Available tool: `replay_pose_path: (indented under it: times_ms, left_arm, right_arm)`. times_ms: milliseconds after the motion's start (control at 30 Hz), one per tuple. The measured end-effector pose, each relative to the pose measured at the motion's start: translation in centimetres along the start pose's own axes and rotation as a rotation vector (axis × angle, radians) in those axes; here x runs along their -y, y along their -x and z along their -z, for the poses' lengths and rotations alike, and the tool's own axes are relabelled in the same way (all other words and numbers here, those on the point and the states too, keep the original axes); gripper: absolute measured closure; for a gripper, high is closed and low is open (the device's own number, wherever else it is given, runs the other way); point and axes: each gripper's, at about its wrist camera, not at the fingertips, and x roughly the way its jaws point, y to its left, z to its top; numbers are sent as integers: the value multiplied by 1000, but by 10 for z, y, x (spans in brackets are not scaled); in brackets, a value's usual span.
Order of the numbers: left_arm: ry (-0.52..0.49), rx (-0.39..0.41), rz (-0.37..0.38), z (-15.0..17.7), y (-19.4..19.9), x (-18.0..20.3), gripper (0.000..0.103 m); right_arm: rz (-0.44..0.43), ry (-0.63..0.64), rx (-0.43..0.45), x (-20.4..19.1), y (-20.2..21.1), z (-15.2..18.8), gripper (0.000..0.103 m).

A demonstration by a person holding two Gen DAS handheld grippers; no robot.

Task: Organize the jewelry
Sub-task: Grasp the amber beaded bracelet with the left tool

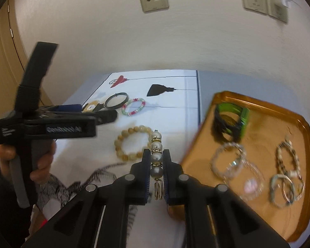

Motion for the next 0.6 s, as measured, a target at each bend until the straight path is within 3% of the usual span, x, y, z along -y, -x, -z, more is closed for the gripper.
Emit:
replay_pose_path:
  times_ms: [300,367,433,500,533,567,600]
  left_arm:
    - [-143,-110,40,16,-33,52,0]
    - [-144,-143,11,18,-44,53,0]
    - [-108,-122,19,18,-45,48,4]
    - [-86,-96,-3,16,-43,43,20]
    - [-73,-78,-10,14,-39,40,45]
    - [-69,-69,-9,12,-36,39,81]
    - [-67,-74,-6,11,-34,38,81]
  right_arm:
    - [-25,-54,17,17,24,22,91]
    - [-30,-61,23,19,25,23,91]
    - [-32,-70,30,22,27,24,91]
    - [-33,-80,32,24,28,25,91]
    - [-32,-84,33,24,29,26,91]
    - [-31,-89,35,26,31,27,91]
    - [-30,-94,36,27,31,27,91]
